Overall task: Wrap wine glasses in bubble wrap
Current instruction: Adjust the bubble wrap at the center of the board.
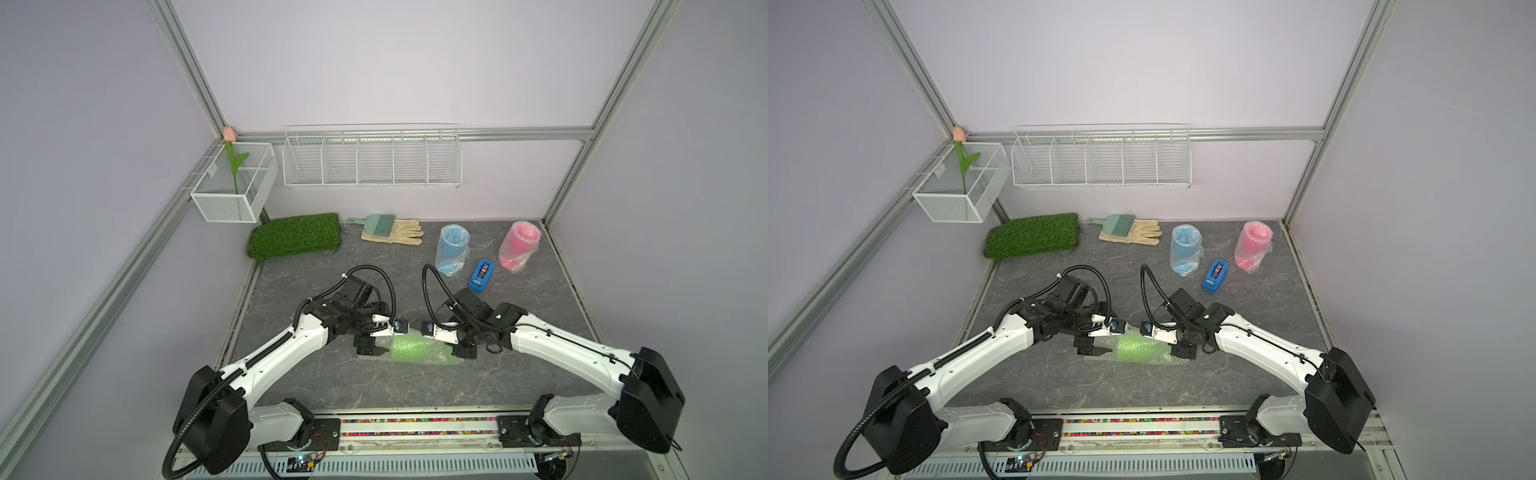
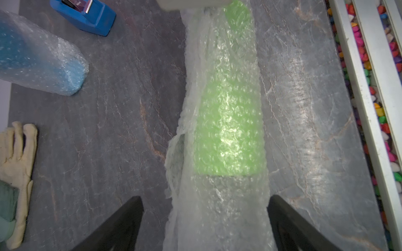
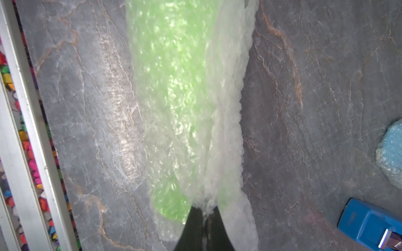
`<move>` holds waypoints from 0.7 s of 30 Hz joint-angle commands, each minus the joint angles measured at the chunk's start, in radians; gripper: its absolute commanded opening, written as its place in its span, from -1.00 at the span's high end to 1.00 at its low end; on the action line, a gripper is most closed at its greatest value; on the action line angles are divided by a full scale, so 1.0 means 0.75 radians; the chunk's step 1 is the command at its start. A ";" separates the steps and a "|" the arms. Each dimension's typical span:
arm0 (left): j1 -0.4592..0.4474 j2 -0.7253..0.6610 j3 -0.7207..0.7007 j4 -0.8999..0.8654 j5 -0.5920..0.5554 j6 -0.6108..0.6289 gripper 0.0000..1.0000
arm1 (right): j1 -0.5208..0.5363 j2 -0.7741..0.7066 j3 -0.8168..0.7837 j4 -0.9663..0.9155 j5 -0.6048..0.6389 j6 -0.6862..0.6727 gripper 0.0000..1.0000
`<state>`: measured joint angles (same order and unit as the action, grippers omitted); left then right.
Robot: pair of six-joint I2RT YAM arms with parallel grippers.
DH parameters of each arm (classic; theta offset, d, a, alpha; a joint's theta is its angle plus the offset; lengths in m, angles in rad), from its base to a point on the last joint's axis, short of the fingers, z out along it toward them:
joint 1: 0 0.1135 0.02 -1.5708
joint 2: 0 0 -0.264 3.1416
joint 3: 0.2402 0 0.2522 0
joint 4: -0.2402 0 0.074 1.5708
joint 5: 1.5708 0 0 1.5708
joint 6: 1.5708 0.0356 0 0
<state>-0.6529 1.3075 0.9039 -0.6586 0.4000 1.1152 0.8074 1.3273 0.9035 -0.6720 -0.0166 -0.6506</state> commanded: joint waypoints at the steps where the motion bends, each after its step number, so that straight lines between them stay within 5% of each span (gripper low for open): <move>1: -0.003 0.096 0.080 -0.070 0.029 0.065 -0.84 | -0.007 -0.014 0.025 -0.029 -0.025 0.004 0.86; 12: -0.003 0.233 0.145 -0.196 0.068 0.136 0.02 | -0.006 -0.011 0.026 -0.032 -0.018 0.006 0.86; 17: -0.003 0.216 0.135 -0.199 0.067 0.145 0.57 | -0.007 -0.010 0.026 -0.032 -0.014 0.006 0.86; 21: -0.003 0.226 0.154 -0.245 0.046 0.141 0.77 | -0.007 -0.009 0.025 -0.030 -0.010 0.004 0.86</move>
<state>-0.6529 1.4830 0.9966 -0.7860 0.4404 1.1904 0.8074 1.3273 0.9043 -0.6762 -0.0166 -0.6506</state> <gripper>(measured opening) 0.123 0.073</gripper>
